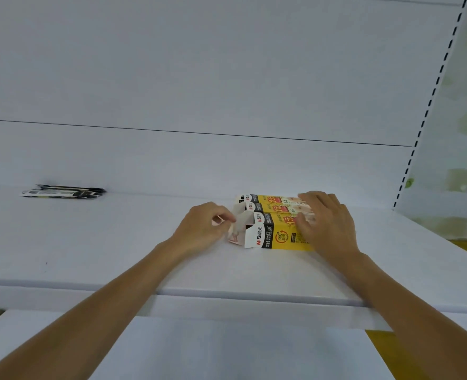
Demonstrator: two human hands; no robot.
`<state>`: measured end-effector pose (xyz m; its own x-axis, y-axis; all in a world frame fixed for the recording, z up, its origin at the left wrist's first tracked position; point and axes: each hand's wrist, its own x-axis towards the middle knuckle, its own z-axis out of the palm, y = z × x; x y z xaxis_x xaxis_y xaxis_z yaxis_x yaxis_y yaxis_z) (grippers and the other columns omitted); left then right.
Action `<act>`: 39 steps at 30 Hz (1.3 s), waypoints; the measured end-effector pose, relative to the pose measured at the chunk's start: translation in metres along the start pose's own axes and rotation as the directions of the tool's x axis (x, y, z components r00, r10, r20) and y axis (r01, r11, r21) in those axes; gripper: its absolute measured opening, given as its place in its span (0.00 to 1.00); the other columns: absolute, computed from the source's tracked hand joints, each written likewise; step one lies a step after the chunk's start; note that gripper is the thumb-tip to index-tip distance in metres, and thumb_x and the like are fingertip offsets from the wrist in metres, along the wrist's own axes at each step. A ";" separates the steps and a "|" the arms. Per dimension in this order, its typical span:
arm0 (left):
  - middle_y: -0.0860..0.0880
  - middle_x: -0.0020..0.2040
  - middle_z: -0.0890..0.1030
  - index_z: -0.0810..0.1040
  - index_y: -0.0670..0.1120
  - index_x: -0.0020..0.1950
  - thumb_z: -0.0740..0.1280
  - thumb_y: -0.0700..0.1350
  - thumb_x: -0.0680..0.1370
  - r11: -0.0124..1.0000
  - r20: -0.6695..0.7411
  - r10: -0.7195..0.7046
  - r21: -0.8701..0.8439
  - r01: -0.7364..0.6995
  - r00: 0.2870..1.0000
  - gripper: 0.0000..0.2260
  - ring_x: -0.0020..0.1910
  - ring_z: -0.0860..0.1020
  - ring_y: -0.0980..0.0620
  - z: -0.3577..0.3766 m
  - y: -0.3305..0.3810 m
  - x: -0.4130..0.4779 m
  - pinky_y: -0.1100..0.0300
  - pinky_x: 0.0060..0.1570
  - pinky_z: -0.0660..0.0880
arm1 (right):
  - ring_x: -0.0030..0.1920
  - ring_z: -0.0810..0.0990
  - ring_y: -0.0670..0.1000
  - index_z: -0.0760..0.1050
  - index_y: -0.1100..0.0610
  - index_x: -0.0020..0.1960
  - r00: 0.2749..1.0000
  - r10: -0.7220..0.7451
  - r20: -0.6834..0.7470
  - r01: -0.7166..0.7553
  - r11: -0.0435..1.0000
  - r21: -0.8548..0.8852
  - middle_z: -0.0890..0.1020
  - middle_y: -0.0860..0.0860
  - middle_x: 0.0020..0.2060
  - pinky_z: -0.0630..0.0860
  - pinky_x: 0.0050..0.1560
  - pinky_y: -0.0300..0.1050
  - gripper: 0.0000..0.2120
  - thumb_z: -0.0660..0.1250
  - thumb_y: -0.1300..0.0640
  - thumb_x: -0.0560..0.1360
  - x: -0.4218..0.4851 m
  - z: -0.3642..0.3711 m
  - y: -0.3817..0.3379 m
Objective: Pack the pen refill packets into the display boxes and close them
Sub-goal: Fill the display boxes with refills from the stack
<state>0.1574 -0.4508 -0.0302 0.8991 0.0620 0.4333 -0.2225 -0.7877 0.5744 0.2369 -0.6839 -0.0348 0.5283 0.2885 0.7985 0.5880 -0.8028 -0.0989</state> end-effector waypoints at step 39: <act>0.55 0.47 0.79 0.78 0.51 0.49 0.61 0.48 0.79 0.984 -0.016 -0.115 0.134 0.116 0.993 0.06 0.45 0.76 0.57 -0.326 -0.345 -0.001 0.64 0.44 0.70 | 0.66 0.69 0.53 0.58 0.55 0.74 0.889 0.134 0.439 -0.309 0.882 0.356 0.68 0.53 0.68 0.69 0.64 0.52 0.29 0.61 0.60 0.75 0.153 0.208 -0.406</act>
<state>0.1106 0.0208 -0.0025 0.9126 0.1623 0.3753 -0.0640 -0.8499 0.5231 0.2061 -0.2054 0.0038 0.8171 0.3774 0.4359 0.5733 -0.6115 -0.5453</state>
